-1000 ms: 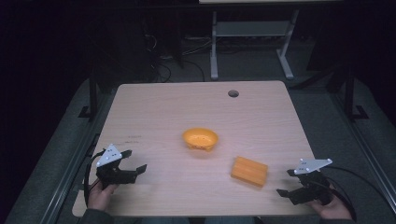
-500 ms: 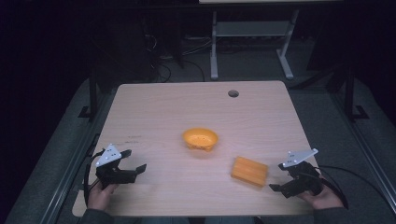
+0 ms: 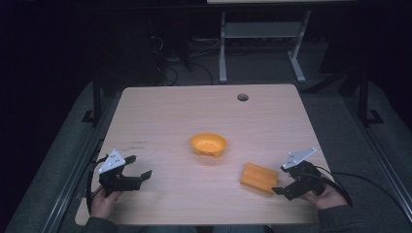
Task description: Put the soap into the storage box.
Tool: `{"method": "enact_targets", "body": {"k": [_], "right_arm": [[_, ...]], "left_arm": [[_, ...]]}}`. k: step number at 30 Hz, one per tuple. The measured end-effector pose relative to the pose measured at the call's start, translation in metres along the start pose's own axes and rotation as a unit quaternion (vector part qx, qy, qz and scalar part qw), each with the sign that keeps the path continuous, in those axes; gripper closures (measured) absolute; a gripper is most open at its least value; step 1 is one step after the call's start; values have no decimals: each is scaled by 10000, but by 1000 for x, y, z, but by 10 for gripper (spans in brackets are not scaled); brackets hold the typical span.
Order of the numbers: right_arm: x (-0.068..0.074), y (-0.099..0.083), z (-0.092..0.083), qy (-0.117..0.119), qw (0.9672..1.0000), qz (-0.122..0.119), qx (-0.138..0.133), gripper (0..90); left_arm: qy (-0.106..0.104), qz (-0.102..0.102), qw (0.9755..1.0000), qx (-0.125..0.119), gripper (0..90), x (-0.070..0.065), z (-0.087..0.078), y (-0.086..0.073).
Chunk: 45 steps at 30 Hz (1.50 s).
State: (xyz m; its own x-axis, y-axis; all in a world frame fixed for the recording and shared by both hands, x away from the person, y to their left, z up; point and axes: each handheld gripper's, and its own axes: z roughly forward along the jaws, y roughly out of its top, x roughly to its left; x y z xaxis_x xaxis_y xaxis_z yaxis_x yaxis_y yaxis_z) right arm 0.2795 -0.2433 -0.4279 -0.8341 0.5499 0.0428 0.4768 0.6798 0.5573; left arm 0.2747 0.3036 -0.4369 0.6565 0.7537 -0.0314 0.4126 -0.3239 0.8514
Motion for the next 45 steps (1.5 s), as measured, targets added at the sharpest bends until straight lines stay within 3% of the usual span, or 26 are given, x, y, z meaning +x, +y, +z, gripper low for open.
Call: {"method": "enact_targets", "body": {"k": [6,18,33,36,45], "right_arm": [[0,8,5,45,10000,-80,28,152],[1,31,21,116,9986,-485,170,150],[1,38,39,227,9976,-516,400,146],[2,41,44,234,9964,-630,513,146],[3,45,54,257,9949,-680,692,148]], "left_arm": [[-4,-17,10000,-14,141,0,0,0],[12,-34,10000,-17,141,1,-1,0],[5,-31,10000,-9,141,1,0,0],[5,-38,10000,-19,141,1,0,0],[-1,-30,10000,-13,141,1,0,0]]}}
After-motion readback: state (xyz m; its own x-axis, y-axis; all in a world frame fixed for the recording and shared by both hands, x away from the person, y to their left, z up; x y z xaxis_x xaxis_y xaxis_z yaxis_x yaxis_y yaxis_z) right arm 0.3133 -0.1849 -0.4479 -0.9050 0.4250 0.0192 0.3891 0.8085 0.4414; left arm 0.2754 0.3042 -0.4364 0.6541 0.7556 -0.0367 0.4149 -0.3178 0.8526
